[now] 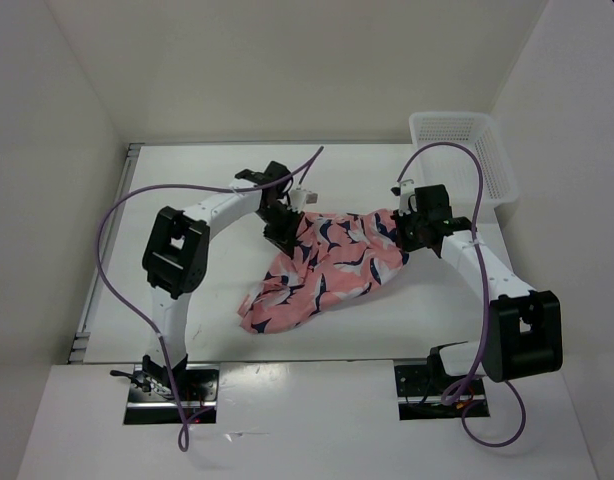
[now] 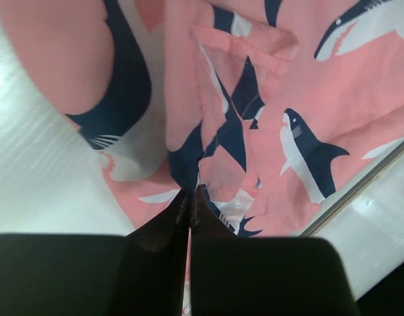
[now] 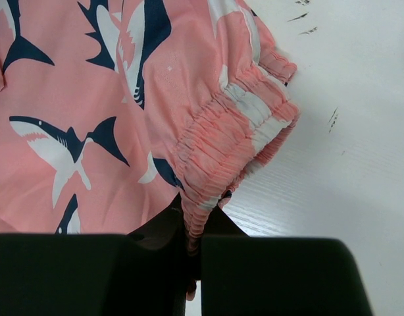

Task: Fold and stack the shorts
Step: Fold the shorts

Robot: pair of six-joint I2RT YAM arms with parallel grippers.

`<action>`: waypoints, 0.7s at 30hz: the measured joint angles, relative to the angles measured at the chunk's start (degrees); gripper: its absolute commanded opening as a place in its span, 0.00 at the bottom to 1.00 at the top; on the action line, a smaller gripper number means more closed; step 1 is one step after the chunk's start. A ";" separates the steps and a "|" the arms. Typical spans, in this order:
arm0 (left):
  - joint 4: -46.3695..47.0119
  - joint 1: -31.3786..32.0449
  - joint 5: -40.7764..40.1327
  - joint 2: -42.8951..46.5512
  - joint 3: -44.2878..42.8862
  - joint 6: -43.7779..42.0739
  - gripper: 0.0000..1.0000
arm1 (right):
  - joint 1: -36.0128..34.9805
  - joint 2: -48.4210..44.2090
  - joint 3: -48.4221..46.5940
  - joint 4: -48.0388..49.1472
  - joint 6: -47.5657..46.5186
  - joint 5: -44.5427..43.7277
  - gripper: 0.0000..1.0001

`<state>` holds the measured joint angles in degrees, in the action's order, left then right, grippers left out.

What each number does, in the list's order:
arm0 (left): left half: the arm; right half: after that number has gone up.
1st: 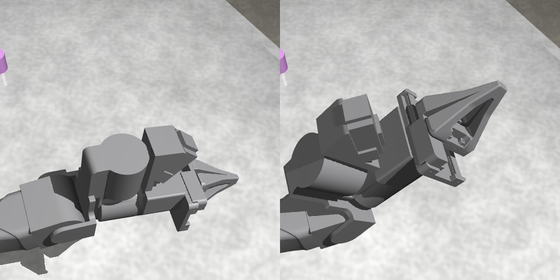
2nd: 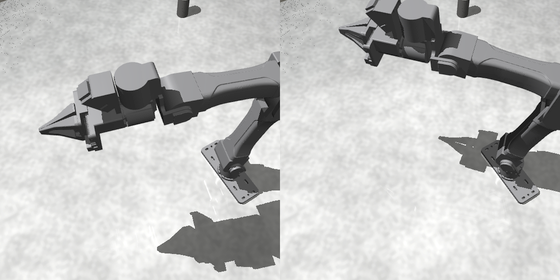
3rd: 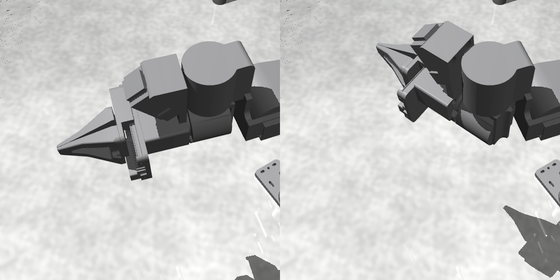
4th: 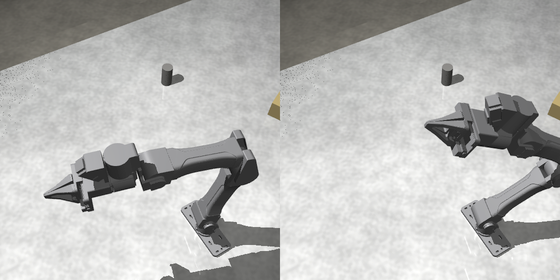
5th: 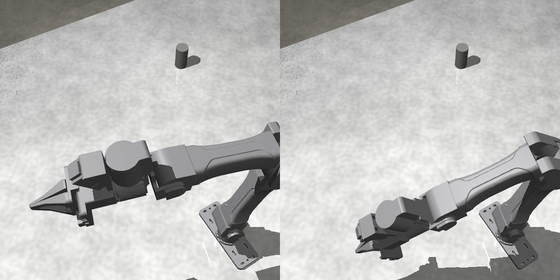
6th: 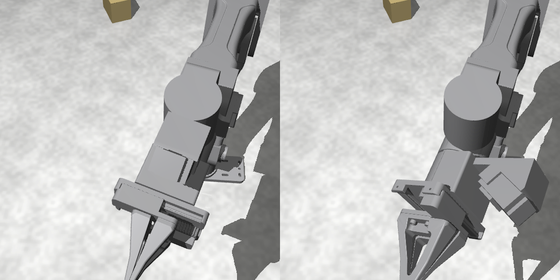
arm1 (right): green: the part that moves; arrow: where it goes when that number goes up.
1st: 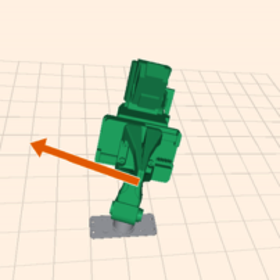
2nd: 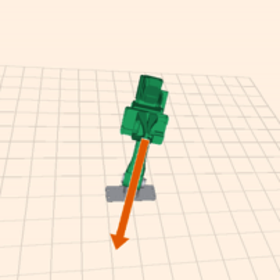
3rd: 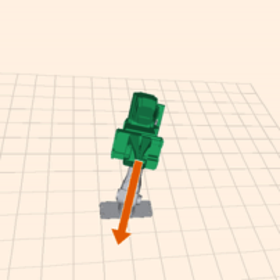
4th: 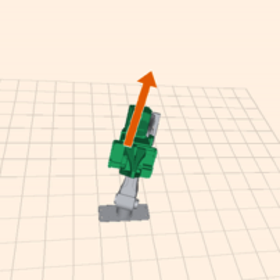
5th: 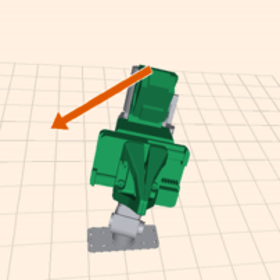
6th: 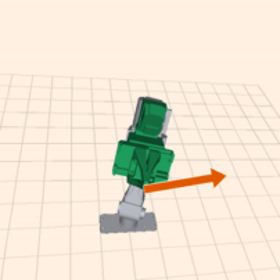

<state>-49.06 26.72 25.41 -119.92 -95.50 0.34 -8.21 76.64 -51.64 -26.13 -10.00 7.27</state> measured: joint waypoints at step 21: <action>13.70 -8.74 -39.95 1.42 -9.94 -0.13 0.78 | 0.00 0.50 0.00 -0.02 0.04 1.53 0.00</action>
<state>-35.35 17.98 -14.55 -118.50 -105.45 0.21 -8.21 77.14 -51.64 -26.15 -9.96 8.80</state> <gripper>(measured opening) 0.794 0.056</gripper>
